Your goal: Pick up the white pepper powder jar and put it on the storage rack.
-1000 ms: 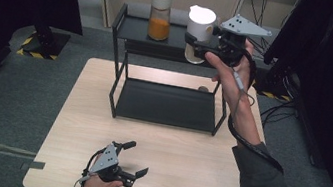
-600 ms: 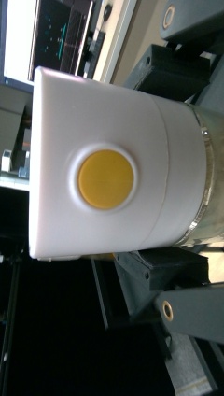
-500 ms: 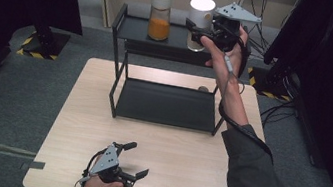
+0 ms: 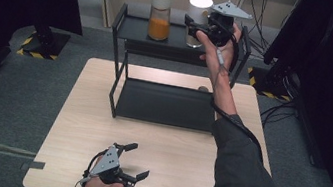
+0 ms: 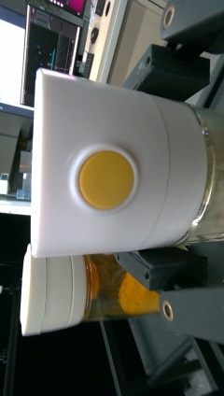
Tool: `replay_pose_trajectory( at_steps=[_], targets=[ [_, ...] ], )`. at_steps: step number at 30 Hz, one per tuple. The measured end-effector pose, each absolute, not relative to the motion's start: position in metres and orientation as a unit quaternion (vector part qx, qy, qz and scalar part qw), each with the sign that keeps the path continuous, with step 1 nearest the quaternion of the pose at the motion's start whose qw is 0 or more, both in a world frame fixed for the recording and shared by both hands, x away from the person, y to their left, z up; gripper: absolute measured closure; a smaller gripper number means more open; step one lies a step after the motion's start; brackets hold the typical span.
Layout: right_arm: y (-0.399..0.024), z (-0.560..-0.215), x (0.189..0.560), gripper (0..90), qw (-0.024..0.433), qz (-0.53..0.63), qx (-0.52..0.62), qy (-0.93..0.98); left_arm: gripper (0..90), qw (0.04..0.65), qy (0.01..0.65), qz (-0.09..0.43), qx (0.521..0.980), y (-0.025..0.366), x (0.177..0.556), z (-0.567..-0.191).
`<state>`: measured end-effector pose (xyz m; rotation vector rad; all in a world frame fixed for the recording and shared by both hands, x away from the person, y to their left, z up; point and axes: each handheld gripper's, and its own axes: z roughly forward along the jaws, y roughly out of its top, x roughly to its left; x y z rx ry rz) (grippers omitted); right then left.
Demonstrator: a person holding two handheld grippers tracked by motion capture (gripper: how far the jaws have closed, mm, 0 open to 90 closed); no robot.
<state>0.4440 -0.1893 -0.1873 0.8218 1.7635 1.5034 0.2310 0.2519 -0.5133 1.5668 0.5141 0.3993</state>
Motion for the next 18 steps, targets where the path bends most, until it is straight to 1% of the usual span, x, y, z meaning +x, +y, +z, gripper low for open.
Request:
replay_pose_trajectory(
  at_steps=[9,18],
  targets=[
    [-0.186,-0.202,0.456,30.7,0.337,0.584,0.328,0.662,1.6,0.662,0.226,0.176,0.693,0.251,0.231,-0.513],
    [-0.186,-0.207,0.458,30.6,0.336,0.591,0.338,0.651,1.6,0.661,0.224,0.176,0.694,0.25,0.23,-0.513]
  ],
)
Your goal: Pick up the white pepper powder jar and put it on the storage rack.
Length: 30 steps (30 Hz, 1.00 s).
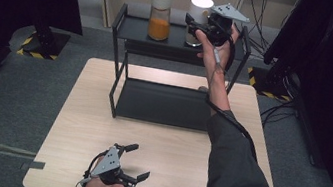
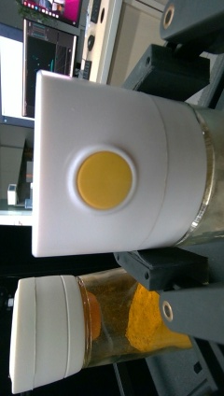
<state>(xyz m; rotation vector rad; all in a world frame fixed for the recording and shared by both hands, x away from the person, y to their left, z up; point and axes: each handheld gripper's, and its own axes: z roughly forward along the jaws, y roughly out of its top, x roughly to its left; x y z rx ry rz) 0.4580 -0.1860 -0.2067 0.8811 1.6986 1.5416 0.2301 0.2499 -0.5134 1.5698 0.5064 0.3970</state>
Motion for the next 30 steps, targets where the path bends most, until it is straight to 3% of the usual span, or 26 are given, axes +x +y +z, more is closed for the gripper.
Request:
replay_pose_trajectory(
  at_steps=[4,10,13,30],
  targets=[
    [-0.188,-0.206,0.458,30.1,0.331,0.592,0.34,0.651,1.6,0.661,0.223,0.176,0.694,0.25,0.23,-0.513],
    [-0.189,-0.201,0.455,8.8,0.33,0.582,0.348,0.657,1.6,0.661,0.224,0.176,0.695,0.25,0.23,-0.513],
    [-0.19,-0.198,0.451,3.7,0.334,0.578,0.344,0.66,1.6,0.66,0.222,0.177,0.696,0.25,0.23,-0.513],
    [-0.223,-0.199,0.427,0.5,0.29,0.599,0.302,0.682,1.6,0.658,0.224,0.179,0.696,0.249,0.23,-0.513]
  ],
)
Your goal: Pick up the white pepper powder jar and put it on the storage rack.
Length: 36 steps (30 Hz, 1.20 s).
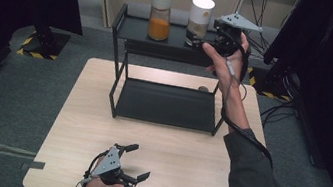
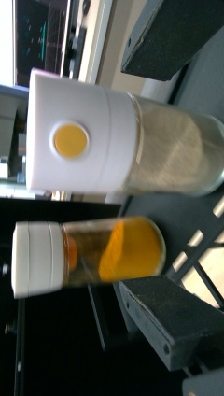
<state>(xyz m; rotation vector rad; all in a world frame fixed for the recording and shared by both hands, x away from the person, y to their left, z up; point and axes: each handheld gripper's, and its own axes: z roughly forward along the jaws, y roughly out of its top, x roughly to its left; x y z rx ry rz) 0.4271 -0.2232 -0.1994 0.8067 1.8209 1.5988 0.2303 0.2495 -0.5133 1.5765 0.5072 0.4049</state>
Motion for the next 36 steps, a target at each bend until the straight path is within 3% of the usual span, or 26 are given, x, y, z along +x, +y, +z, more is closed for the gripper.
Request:
replay_pose_trajectory(
  at_steps=[17,36],
  targets=[
    [-0.258,-0.231,0.398,0.4,0.242,0.647,0.251,0.679,1.6,0.658,0.227,0.18,0.695,0.249,0.231,-0.514],
    [-0.279,-0.289,0.369,0.4,0.204,0.675,0.226,0.672,1.6,0.659,0.229,0.181,0.694,0.25,0.23,-0.514]
  ],
)
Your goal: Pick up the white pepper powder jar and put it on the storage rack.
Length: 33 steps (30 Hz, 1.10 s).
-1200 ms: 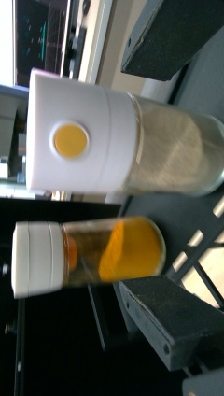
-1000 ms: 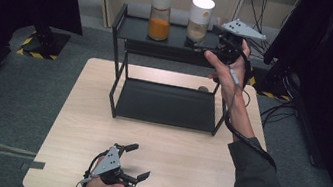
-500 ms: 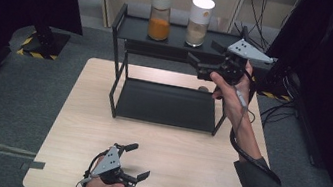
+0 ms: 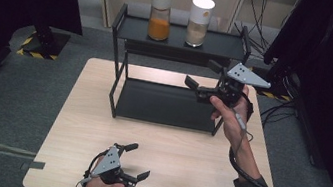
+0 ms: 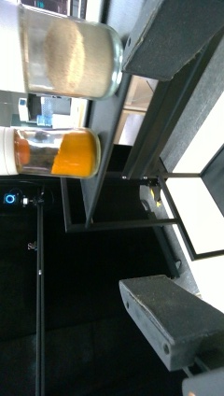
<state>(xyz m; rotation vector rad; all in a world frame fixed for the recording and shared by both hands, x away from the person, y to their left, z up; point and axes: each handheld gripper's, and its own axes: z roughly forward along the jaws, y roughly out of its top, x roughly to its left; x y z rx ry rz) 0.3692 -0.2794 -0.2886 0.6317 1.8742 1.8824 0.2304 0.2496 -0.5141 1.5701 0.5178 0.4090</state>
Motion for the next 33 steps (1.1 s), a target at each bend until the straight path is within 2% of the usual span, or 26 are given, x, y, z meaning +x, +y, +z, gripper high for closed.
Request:
replay_pose_trajectory(
  at_steps=[10,14,21,33],
  targets=[
    [-0.288,-0.324,0.354,0.4,0.189,0.682,0.221,0.671,1.6,0.659,0.23,0.181,0.693,0.25,0.23,-0.514],
    [-0.289,-0.336,0.344,0.4,0.202,0.675,0.218,0.676,1.6,0.657,0.229,0.182,0.694,0.25,0.23,-0.514],
    [-0.289,-0.358,0.332,0.4,0.197,0.672,0.215,0.681,1.6,0.658,0.23,0.184,0.693,0.25,0.23,-0.514],
    [-0.291,-0.384,0.315,0.4,0.189,0.671,0.214,0.684,1.6,0.658,0.231,0.184,0.692,0.25,0.23,-0.514]
  ],
)
